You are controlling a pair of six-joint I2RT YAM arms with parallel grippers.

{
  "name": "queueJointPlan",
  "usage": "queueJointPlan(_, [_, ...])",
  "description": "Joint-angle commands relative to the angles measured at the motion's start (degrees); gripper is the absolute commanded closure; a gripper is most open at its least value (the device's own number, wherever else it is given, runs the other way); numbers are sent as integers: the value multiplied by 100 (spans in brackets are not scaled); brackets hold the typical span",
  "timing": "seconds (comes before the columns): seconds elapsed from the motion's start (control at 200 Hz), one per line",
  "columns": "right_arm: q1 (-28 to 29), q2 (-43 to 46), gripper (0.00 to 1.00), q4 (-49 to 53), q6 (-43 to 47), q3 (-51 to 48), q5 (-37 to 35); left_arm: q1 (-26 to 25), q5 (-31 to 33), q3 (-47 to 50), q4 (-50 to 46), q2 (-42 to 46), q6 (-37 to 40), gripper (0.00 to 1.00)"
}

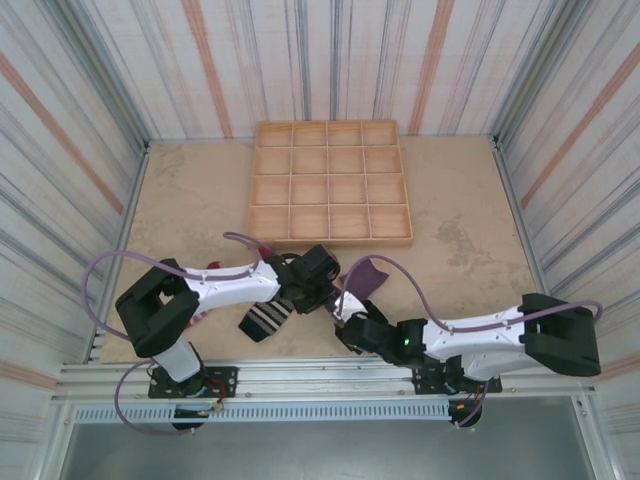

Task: Roll the socks

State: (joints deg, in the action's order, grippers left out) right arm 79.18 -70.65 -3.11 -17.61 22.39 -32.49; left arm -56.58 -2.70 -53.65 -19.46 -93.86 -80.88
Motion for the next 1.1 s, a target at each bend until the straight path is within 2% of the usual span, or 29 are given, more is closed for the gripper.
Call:
queueJointPlan(0.0, [45, -303, 33, -581, 359, 161, -439, 50, -164, -120, -120, -93, 55, 100])
queueJointPlan(0.316, [10, -886, 44, -1047, 475, 102, -482, 83, -355, -77, 4, -139, 20, 100])
queueJointPlan(0.481, [-14, -1182, 56, -1279, 238, -64, -456, 121, -507, -22, 175, -180, -7, 100])
queueJointPlan(0.681, [-162, -1286, 91, -1244, -187, -133, -207, 150, -755, 153, 605, -264, -83, 100])
queueJointPlan(0.741, [-237, -1153, 99, -1187, -362, -195, -58, 179, -769, 212, 711, -245, -88, 100])
queueJointPlan(0.791, [-382, -965, 100, -1143, -532, -276, 214, 195, -736, 223, 726, -201, -72, 90])
queueJointPlan(0.882, [-878, -598, 100, -1147, -822, -495, 1090, 237, -698, 224, 753, -111, 13, 78])
queueJointPlan(0.997, [-1456, -289, 100, -1148, -1141, -749, 1959, 278, -616, 141, 689, -8, 120, 51])
queueJointPlan(1.097, [-2080, -196, 100, -1399, -1432, -978, 2913, 296, -565, 118, 820, 74, 229, 39])
